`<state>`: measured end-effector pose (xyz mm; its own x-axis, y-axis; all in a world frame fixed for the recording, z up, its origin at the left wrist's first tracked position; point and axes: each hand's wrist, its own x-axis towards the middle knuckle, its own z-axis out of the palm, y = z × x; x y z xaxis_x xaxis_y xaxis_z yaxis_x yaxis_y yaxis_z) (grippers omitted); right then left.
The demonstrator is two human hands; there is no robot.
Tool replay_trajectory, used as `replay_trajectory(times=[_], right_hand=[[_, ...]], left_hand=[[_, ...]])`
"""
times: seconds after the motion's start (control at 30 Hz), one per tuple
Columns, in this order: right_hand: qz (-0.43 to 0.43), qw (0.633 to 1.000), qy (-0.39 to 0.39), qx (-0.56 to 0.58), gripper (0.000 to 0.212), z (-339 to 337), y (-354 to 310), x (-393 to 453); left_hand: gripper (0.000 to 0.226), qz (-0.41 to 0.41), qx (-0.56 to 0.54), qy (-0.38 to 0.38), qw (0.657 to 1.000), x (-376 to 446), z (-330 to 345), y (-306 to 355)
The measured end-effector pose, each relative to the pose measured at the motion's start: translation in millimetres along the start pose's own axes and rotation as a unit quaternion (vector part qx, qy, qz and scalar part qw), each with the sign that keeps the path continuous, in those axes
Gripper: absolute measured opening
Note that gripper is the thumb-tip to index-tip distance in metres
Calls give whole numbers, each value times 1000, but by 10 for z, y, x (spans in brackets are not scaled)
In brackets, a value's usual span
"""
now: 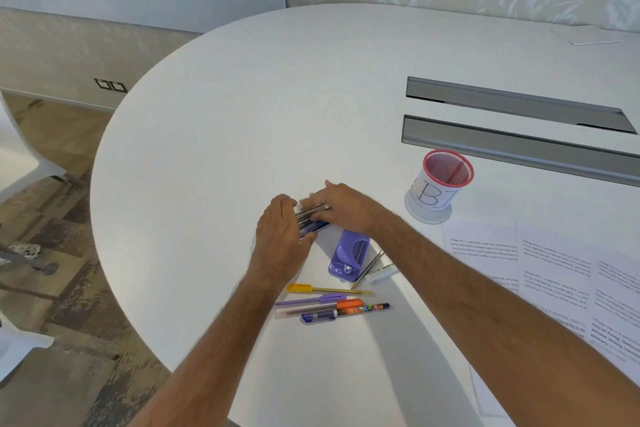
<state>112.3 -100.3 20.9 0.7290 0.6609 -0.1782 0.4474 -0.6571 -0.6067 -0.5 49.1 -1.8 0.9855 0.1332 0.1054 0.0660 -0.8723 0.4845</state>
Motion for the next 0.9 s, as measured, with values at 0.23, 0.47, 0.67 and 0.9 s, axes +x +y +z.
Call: replay_trajectory(times=[0.23, 0.47, 0.67, 0.9], right_hand=[[-6, 988, 151, 42, 25, -242, 252, -422], [59, 985, 161, 34, 26, -344, 486, -1036], [91, 980, 168, 52, 29, -243, 570, -1390], [83, 983, 158, 35, 33, -121, 603, -1615]], left_hand=[[62, 76, 94, -94, 988, 76, 237, -110], [57, 98, 185, -95, 973, 122, 345, -205], [55, 84, 182, -72, 977, 182, 328, -304], [54, 46, 190, -75, 978, 302, 156, -538]])
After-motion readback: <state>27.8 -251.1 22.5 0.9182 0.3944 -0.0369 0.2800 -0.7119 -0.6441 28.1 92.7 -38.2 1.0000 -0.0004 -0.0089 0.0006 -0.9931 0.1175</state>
